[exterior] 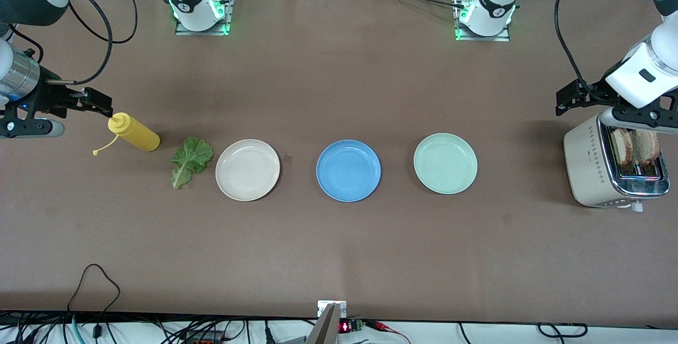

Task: Make sandwich in blue plate with both arms
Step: 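Reach the left gripper to the toaster while the right gripper approaches the lettuce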

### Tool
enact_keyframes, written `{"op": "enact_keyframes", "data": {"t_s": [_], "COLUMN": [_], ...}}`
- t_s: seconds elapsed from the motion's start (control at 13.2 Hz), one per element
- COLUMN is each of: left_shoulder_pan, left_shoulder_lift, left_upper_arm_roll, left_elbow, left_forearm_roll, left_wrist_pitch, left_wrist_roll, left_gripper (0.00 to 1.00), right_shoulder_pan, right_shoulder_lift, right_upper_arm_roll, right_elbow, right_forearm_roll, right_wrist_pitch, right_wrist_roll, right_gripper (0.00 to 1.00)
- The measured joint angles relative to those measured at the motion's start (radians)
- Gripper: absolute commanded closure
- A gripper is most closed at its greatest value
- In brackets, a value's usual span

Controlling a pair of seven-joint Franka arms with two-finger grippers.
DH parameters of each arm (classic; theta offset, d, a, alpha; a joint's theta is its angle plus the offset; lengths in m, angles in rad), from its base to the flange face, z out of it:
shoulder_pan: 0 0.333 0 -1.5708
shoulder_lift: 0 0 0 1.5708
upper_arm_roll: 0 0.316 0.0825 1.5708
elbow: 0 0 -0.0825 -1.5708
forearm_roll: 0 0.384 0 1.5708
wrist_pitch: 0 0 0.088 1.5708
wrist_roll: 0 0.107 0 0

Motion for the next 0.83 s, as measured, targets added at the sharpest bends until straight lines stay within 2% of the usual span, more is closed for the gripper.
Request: {"op": "enact_keyframes", "data": {"t_s": [0.83], "left_shoulder_pan": [-0.001], "left_shoulder_lift": [0.0], "left_upper_arm_roll": [-0.001], "left_elbow": [0.0], "left_forearm_roll": [0.0], "left_wrist_pitch": [-0.014], "left_wrist_roll": [0.0], "left_gripper": [0.0], "right_shoulder_pan": [-0.002], "right_shoulder_lift": [0.0], "right_upper_arm_roll": [-0.008], "right_elbow": [0.0], "right_forearm_roll": [0.0], "right_wrist_pitch": [0.004], "right_wrist_roll": [0.001], "right_gripper": [0.0]}}
